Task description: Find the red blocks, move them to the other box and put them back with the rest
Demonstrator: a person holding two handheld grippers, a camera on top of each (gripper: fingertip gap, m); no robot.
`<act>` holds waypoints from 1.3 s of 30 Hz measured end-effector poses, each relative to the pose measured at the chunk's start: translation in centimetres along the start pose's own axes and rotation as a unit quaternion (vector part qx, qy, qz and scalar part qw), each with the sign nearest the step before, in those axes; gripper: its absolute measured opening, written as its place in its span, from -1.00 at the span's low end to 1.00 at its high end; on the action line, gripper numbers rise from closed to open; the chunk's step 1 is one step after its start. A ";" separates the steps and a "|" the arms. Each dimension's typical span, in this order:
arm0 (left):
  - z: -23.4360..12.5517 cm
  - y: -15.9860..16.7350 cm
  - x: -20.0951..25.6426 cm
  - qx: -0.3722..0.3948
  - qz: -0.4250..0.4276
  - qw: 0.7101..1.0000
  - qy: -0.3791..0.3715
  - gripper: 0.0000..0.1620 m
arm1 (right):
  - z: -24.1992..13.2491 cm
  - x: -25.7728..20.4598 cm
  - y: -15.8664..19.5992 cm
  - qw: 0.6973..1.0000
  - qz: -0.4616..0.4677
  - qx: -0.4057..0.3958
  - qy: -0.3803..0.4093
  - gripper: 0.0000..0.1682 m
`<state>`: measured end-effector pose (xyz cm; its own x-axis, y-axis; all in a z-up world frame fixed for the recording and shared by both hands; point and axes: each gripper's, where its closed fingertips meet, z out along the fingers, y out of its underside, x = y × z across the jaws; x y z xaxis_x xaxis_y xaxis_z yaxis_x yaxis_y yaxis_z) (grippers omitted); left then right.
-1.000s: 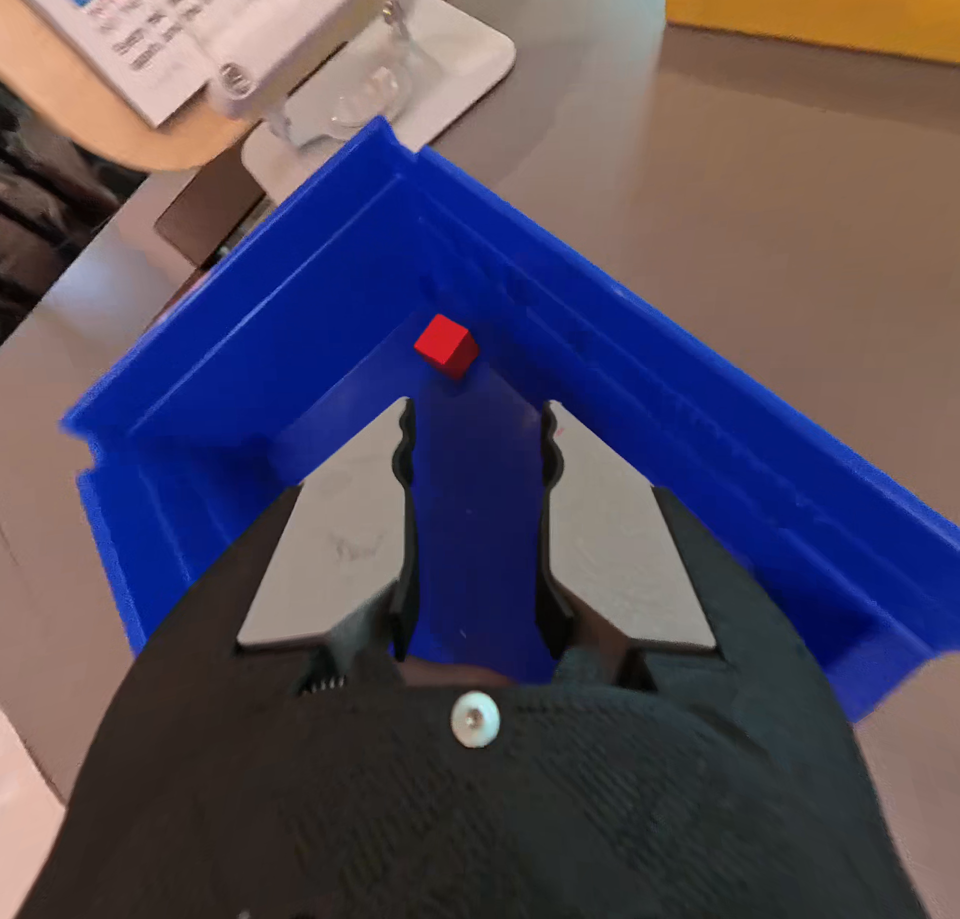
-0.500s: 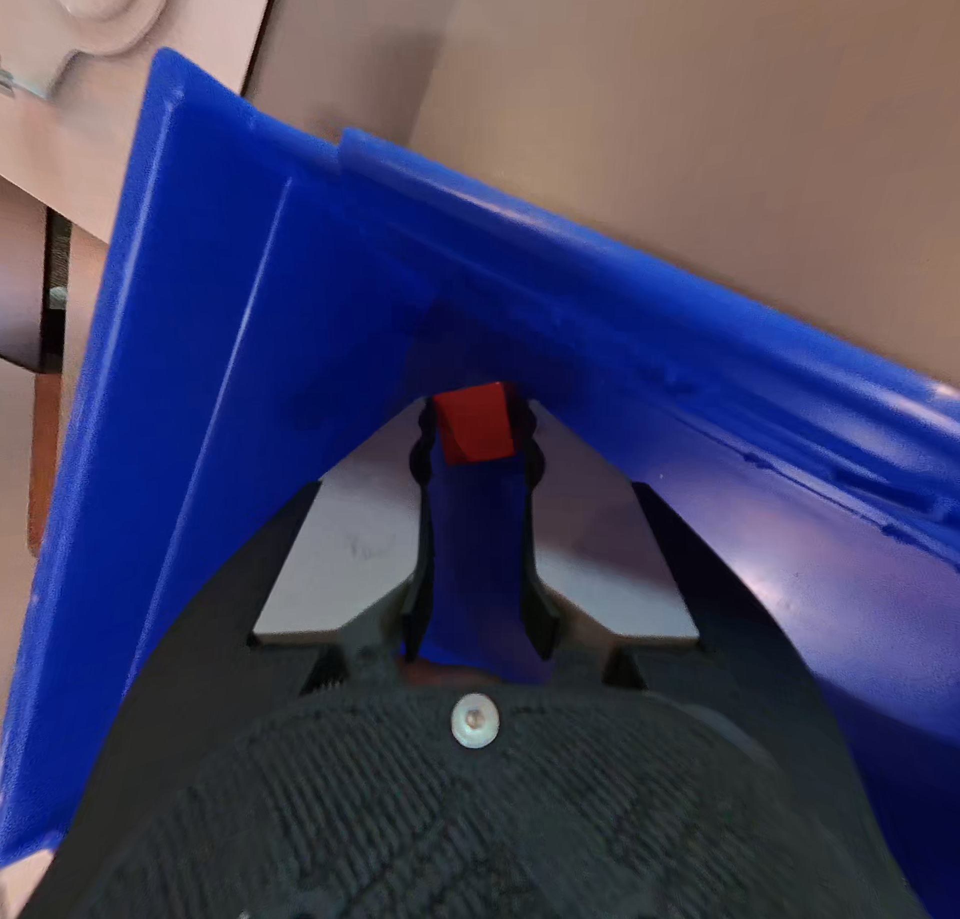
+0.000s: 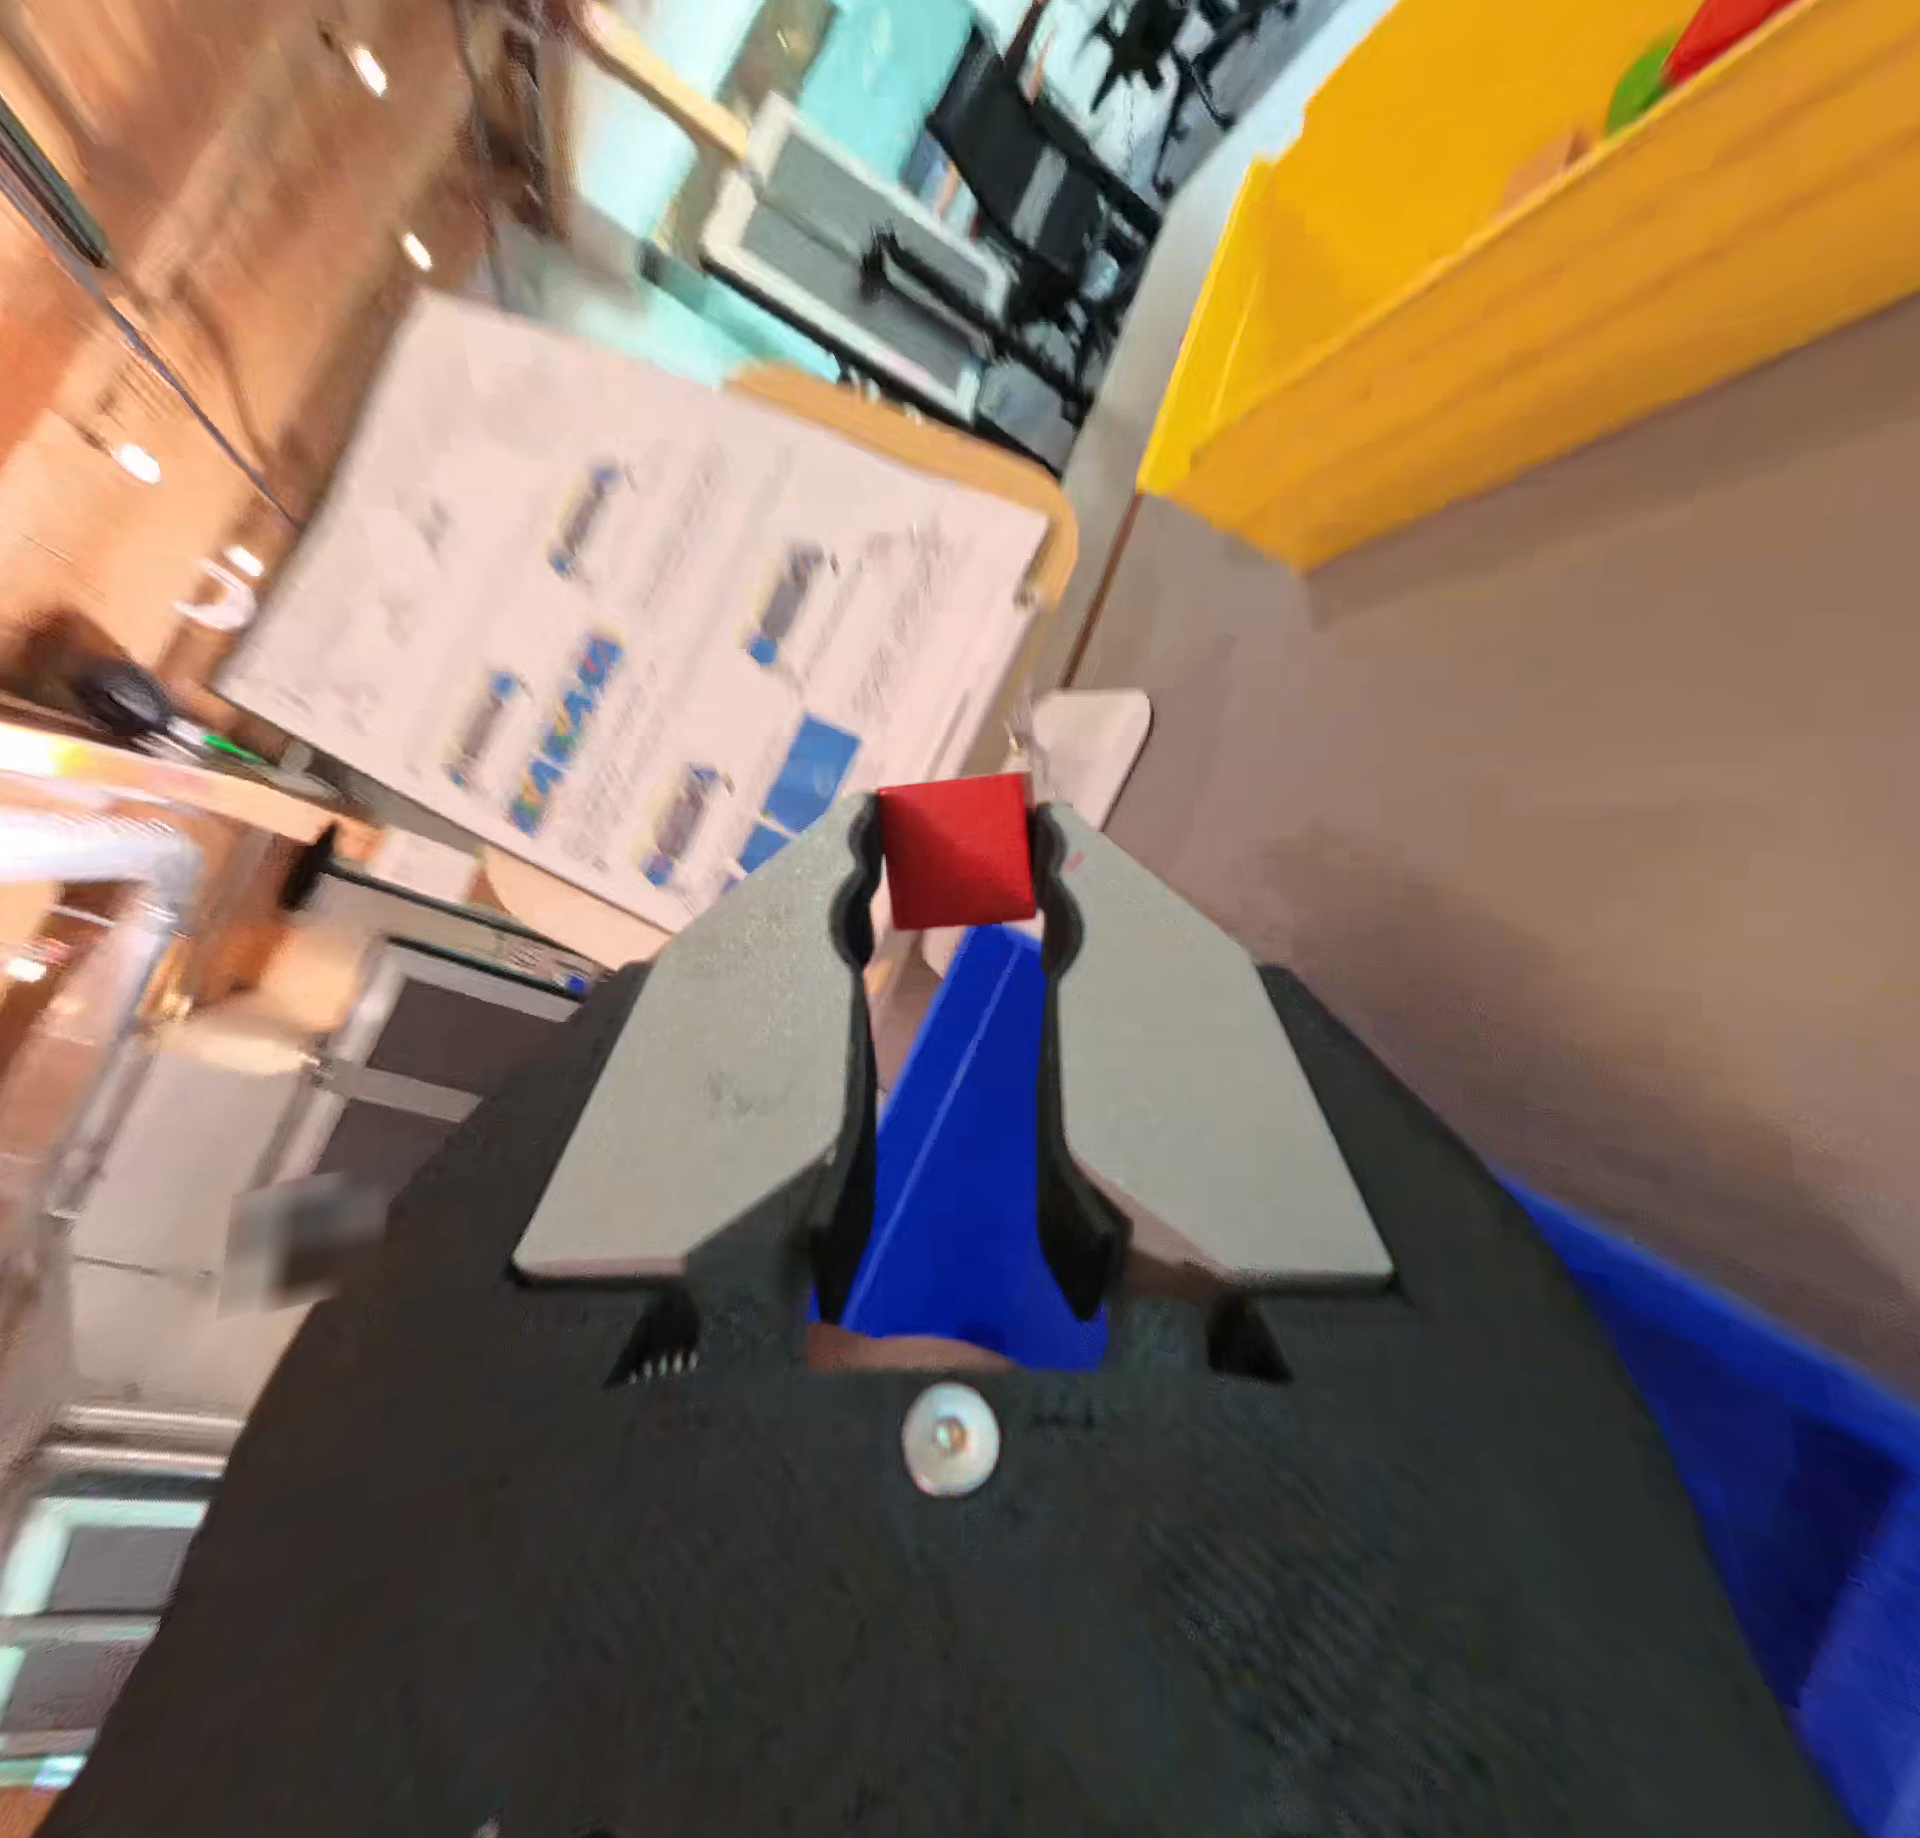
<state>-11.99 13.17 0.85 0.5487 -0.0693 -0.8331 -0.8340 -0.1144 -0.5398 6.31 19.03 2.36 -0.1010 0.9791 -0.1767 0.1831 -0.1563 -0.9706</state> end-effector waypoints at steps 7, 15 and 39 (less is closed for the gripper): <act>-3.5 -10.6 6.9 0.069 0.079 0.994 -0.029 -0.67 | 5.2 -8.1 2.3 0.994 -0.010 -0.034 -0.105 -0.31; -2.7 -13.1 10.3 0.089 0.091 0.990 -0.053 -0.68 | 6.4 -9.3 4.5 0.986 -0.001 -0.075 -0.149 -0.69; -5.7 -7.9 3.9 0.019 -0.014 0.996 -0.091 -0.91 | -3.9 20.2 3.6 0.933 0.027 -0.016 0.359 -0.19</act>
<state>-2.92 8.19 2.53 0.5546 0.1144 -0.8242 -0.8223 -0.0762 -0.5639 8.76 38.73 -4.02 0.5878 0.8069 -0.0582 0.2000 -0.2146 -0.9560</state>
